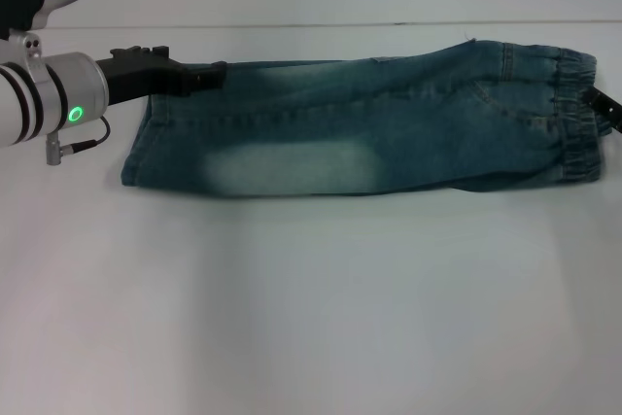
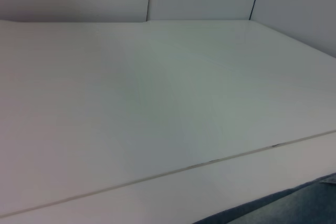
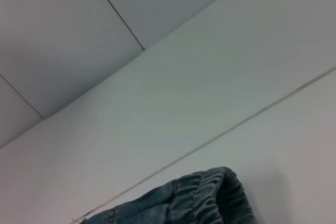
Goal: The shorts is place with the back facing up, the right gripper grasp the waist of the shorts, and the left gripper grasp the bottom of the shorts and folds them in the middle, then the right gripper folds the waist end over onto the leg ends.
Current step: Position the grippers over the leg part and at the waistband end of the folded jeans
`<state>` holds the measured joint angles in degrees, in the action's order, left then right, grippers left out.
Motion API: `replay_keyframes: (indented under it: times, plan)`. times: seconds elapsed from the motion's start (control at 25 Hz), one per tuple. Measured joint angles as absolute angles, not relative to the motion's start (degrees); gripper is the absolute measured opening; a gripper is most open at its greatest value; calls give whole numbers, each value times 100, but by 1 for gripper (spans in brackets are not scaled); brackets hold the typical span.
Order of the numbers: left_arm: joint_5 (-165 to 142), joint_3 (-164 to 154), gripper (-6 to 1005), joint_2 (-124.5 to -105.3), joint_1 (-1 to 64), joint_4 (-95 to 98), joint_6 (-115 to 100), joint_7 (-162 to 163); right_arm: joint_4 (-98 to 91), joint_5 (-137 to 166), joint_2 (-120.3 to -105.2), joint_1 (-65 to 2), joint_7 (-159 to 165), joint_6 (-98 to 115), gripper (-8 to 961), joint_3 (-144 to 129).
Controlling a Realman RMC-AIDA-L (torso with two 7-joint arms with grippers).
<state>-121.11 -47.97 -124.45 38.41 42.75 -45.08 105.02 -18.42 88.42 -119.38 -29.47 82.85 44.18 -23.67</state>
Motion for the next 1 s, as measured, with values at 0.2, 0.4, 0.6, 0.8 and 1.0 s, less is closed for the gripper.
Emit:
replay_keyframes:
  times: [0.2,0.4,0.6,0.8,1.0]
  plan:
    - [-12111,-4799,949,-12445,3841,4260,-4509,10496,-1835,8842,-11936,-2972,8307,4352,798,-2399]
    - [-12111,-4822,949,-12445,3841,4252,-4509,10489,-1826,8842,-11935,-3018,8342,4271,795,-2555]
    - [-12104,-4952,949,-12445,3841,4250,-4488,10486,-1817,8842,-11924,-3045,8615,4132,792,-2772]
    - [-11936,-5024,948,-12452,3827,4254,-4484,10398,-1845,8841,-11881,-2996,8716,4202,698,-3006]
    - [-10665,-5358,948,-12462,3606,4165,-4505,9507,-2020,8821,-11928,-2909,8598,4502,604,-3066]
